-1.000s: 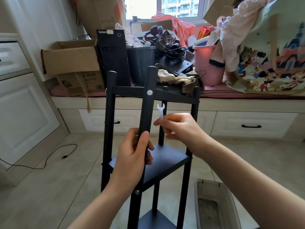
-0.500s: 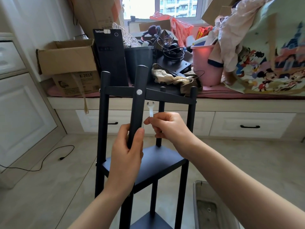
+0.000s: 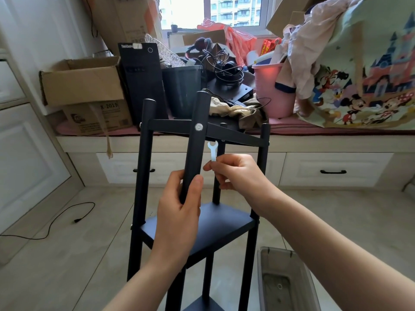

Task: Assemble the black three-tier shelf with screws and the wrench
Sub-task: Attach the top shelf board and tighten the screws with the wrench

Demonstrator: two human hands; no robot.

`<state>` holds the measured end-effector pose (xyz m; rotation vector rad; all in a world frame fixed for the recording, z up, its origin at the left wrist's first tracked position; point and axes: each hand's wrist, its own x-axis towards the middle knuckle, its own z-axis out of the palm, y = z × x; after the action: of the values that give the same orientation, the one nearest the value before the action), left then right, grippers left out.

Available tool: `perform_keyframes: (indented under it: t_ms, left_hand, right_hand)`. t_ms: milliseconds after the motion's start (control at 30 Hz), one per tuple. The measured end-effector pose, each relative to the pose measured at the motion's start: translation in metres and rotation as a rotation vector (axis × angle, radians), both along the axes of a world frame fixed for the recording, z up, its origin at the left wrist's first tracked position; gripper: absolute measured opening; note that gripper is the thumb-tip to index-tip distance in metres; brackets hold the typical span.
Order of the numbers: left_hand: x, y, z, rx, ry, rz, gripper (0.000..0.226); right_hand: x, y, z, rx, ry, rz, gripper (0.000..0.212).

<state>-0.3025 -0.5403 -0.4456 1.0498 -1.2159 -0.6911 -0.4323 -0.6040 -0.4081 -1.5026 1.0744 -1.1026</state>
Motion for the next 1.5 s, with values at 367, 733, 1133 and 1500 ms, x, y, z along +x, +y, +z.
perform_keyframes:
  t_ms: [367,733,1133,1500]
  left_hand:
    - [-0.003,0.003,0.003,0.041,0.105,-0.077,0.02]
    - [0.002,0.004,0.004,0.06,0.132,-0.097,0.014]
    - [0.004,0.008,0.004,0.066,0.109,-0.1,0.014]
    - [0.004,0.009,0.004,0.069,0.111,-0.114,0.016]
  right_hand:
    - [0.004,0.0,0.003,-0.067,-0.039,-0.01,0.023]
    - [0.017,0.002,0.003,-0.242,0.063,-0.05,0.026]
    - [0.025,0.007,-0.007,-0.479,0.105,-0.21,0.02]
    - [0.023,0.007,-0.004,-0.532,0.13,-0.255,0.016]
